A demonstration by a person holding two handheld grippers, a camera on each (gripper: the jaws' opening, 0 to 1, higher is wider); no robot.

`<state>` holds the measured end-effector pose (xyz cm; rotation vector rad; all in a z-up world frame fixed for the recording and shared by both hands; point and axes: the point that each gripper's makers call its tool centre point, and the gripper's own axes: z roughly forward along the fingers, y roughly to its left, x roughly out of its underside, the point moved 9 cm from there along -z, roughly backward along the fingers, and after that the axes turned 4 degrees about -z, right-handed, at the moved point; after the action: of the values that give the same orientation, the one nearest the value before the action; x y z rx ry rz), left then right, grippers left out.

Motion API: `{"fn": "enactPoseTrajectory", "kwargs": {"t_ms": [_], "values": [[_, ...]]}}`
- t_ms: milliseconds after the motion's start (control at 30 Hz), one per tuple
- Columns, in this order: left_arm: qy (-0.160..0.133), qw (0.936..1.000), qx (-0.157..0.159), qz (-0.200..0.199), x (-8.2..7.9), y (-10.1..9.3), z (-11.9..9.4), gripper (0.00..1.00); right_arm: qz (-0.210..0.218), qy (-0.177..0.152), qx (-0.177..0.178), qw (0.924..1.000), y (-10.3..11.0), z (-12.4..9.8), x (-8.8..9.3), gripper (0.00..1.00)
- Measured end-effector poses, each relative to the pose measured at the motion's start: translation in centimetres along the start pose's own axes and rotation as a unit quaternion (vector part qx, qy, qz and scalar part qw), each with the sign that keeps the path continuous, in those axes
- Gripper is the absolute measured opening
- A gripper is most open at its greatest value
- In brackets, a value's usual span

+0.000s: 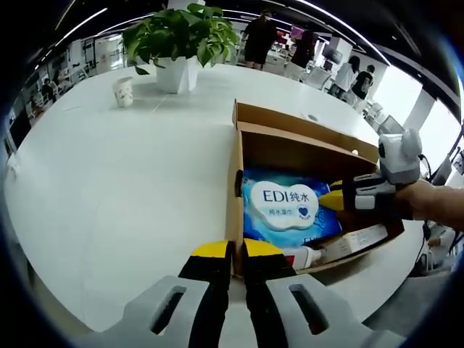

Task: Operate the shoe box by opening the lid, removing the specified soft item, and placing it in the target area until the item is outside and the box remains undamaged.

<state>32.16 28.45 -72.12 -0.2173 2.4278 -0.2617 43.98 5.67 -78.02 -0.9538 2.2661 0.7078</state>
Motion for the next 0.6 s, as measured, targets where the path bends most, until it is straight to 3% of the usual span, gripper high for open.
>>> {"fn": "enactPoseTrajectory", "kwargs": {"t_ms": [233,600], "values": [[-0.002,1.0000,-0.001,0.003,0.0,0.0,0.0,0.03,-0.010,-0.008,0.007,0.9999,0.4,-0.5,-0.3,0.01],[-0.003,1.0000,-0.002,0.004,0.1,-0.2,-0.1,0.03,-0.034,-0.029,0.006,0.9990,1.2,-1.6,-1.2,0.00]]}}
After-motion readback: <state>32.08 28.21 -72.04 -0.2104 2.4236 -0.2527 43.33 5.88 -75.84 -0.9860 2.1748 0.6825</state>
